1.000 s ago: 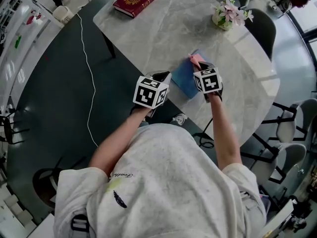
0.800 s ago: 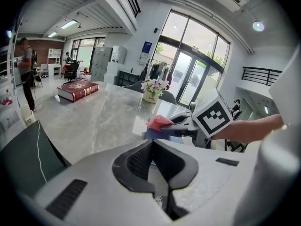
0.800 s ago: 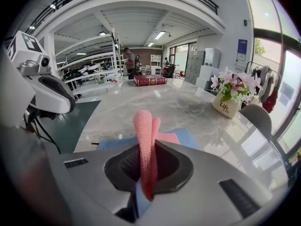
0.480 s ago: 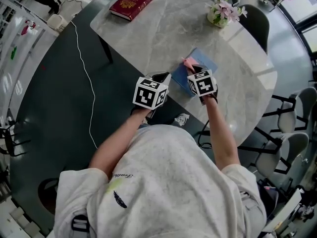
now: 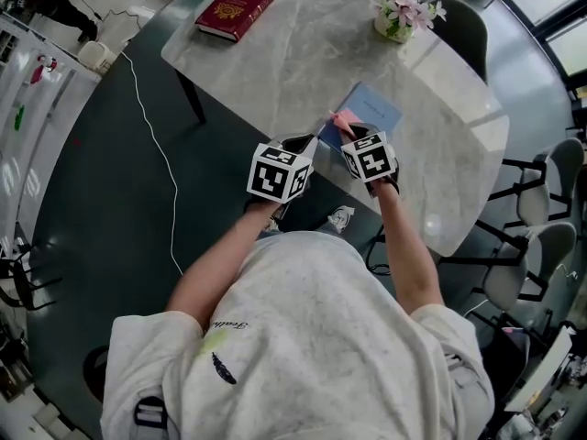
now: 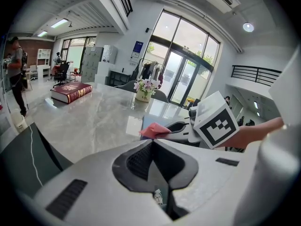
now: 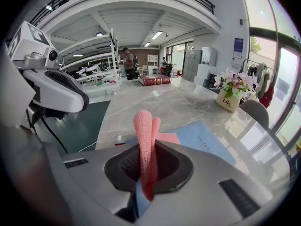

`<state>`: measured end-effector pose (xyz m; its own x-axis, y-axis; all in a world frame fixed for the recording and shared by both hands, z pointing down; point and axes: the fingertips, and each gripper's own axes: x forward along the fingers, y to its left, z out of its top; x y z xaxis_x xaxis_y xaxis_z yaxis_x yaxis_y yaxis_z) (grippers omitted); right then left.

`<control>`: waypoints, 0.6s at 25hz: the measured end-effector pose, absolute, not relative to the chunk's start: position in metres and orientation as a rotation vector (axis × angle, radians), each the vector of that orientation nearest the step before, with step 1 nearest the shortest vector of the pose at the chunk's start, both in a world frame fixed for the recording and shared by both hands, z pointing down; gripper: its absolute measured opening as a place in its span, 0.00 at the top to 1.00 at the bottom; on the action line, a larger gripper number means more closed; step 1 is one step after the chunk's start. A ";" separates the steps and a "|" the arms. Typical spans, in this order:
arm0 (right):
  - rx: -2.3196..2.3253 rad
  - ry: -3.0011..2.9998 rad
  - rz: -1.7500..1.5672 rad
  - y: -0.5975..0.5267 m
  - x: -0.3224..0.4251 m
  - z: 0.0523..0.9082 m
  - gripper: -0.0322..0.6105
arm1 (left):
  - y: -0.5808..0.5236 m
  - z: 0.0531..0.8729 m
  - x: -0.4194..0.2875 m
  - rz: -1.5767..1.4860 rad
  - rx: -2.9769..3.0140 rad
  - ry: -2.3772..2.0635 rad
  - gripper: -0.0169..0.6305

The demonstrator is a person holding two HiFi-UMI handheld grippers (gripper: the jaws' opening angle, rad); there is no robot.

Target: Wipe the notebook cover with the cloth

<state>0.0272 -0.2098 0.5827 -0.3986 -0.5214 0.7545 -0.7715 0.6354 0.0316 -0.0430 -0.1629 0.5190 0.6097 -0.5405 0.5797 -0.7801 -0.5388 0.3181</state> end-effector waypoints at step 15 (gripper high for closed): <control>1.039 -2.079 0.458 -0.181 0.009 0.589 0.93 | -0.153 0.524 -0.055 0.573 2.306 -0.961 0.96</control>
